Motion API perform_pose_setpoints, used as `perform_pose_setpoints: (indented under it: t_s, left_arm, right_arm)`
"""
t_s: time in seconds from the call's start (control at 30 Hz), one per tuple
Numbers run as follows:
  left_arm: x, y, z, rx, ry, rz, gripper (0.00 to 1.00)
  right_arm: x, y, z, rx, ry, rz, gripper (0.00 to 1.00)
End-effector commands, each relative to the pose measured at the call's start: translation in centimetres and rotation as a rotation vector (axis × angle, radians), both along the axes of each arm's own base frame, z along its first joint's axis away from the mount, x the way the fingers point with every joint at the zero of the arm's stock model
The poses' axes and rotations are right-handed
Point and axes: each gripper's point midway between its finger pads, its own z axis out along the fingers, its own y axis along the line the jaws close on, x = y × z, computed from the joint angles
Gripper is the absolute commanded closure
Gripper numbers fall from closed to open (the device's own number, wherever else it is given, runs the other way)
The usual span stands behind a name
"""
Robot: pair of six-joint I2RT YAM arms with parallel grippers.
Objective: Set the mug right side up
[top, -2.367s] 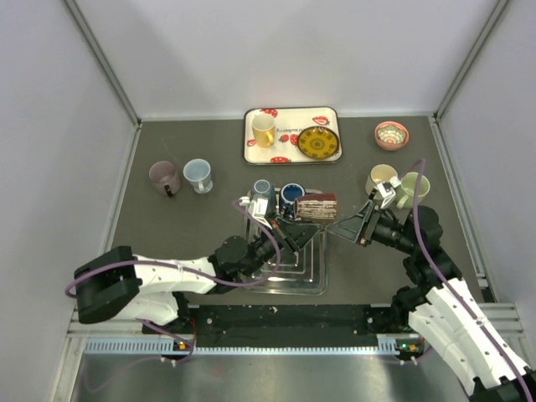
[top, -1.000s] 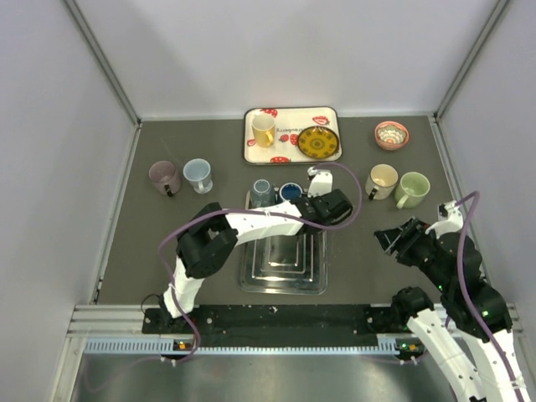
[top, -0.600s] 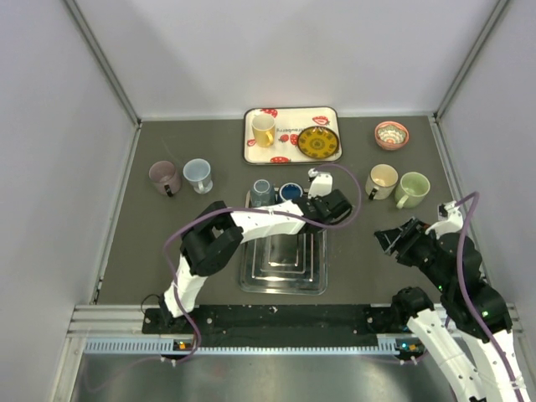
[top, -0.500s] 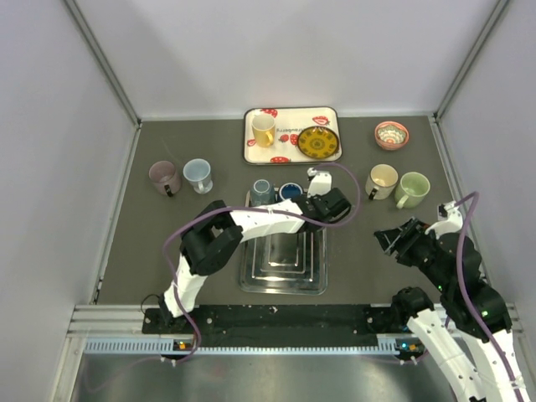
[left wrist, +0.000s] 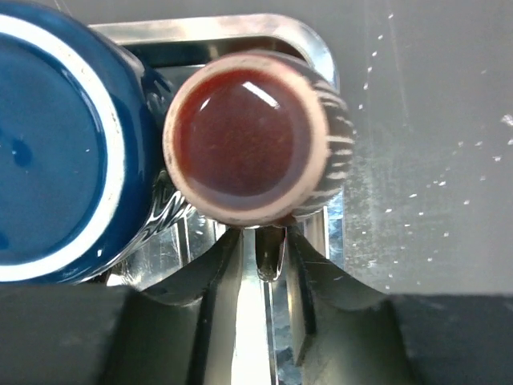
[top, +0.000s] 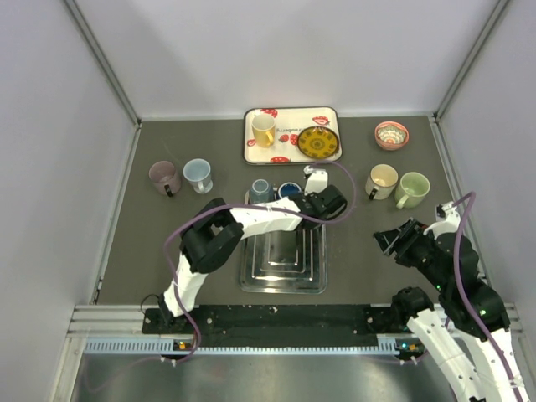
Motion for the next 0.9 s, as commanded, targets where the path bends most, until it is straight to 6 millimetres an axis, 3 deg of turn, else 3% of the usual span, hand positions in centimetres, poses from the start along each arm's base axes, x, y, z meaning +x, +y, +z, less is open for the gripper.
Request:
perform_pose_setpoints:
  t_s: [0.0,0.17,0.4,0.53,0.73,0.77,0.83,0.87]
  left_arm:
    - [0.4,0.8,1.9,-0.031,-0.034,0.011,0.62]
    - [-0.3,1.3,3.1,-0.05,-0.036,0.005,0.55]
    - [-2.3,1.1,8.5,-0.12,-0.104,-0.062,0.47]
    - [-3.7,1.0,10.4,-0.15,-0.124,-0.099,0.46]
    - [-8.0,0.7,13.8,-0.217,-0.165,-0.18,0.45]
    - [-9.1,0.8,15.3,-0.23,-0.202,-0.194,0.45]
    - [-10.4,1.7,15.5,-0.207,-0.225,-0.215,0.44]
    - [-11.3,2.3,16.7,-0.224,-0.254,-0.218,0.44]
  right_arm:
    - [0.1,0.1,0.4,-0.003,-0.026,0.01,0.43]
    - [0.2,0.1,0.3,-0.009,-0.019,0.007,0.43]
    - [0.9,-0.6,-0.2,-0.056,0.001,-0.023,0.43]
    - [1.6,-0.6,-0.5,-0.071,0.02,-0.034,0.42]
    - [4.1,-1.1,-2.9,-0.147,0.102,-0.096,0.42]
    - [4.6,-1.2,-3.6,-0.167,0.127,-0.106,0.42]
    - [6.3,-1.4,-4.8,-0.216,0.174,-0.138,0.42]
    - [6.8,-1.6,-5.3,-0.24,0.192,-0.155,0.42]
